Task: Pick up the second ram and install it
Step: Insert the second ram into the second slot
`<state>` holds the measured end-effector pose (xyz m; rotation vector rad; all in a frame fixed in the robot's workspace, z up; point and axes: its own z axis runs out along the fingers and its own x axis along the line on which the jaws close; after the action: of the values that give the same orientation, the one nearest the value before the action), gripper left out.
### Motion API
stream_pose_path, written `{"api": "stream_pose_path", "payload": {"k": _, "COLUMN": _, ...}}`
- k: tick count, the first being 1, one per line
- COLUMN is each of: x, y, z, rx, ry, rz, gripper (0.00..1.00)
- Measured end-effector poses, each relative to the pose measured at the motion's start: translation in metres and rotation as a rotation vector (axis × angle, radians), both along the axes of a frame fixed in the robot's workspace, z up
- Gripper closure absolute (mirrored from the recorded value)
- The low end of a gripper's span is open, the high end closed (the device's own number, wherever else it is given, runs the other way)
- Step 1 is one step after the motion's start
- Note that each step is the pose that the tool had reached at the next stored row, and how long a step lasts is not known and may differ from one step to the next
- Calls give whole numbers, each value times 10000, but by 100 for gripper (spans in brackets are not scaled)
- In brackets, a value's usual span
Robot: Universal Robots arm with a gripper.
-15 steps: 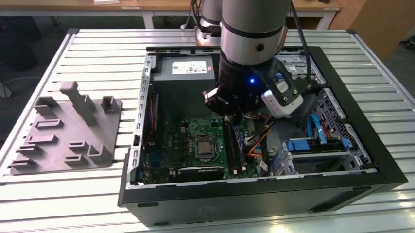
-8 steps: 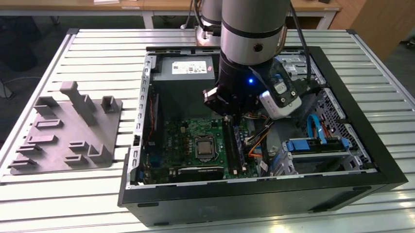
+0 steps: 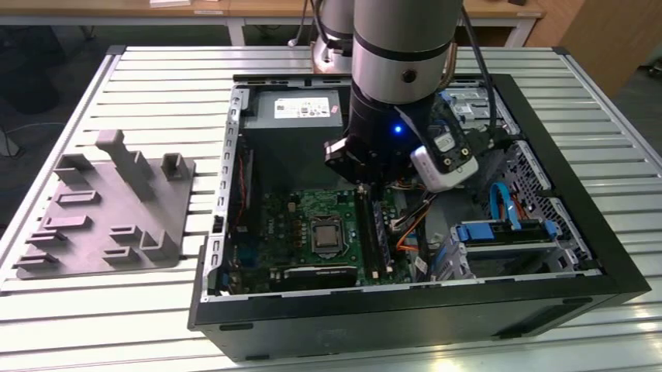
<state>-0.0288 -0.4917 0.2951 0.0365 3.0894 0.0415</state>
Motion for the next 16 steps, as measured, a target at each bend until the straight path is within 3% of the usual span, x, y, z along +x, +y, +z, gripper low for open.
{"api": "stream_pose_path", "payload": {"k": 16, "x": 0, "y": 0, "z": -1, "rx": -1, "ry": 0, "rz": -763, "gripper": 87}}
